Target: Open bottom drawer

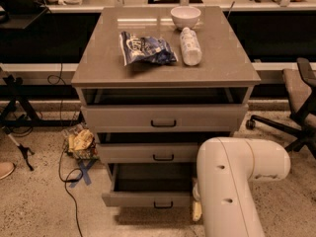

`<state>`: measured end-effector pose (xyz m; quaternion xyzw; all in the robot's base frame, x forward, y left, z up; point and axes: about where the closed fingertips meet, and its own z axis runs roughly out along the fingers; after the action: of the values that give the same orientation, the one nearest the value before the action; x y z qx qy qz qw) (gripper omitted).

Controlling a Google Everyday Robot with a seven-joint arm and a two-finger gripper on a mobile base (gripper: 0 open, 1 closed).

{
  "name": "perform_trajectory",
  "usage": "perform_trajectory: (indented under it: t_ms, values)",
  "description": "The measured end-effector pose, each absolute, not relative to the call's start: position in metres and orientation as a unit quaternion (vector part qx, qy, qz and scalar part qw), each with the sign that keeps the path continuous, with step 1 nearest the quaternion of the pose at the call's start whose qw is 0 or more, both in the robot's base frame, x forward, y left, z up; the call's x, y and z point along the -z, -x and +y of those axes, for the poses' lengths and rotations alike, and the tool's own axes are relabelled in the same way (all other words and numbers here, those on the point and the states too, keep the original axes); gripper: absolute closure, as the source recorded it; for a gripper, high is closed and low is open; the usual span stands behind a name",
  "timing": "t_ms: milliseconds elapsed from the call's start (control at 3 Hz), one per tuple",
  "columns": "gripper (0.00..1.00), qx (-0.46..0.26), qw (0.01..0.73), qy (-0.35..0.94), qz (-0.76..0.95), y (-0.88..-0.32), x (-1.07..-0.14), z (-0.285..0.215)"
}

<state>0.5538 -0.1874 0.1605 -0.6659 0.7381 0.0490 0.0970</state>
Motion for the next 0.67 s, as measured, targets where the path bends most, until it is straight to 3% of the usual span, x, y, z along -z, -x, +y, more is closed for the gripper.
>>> perform_trajectory:
  t_ms: [333, 667]
  values:
    - [0.0, -0.057, 0.082, 0.67, 0.735, -0.538, -0.158, -0.19]
    - [0.16, -0.062, 0.077, 0.673, 0.733, -0.524, -0.159, -0.195]
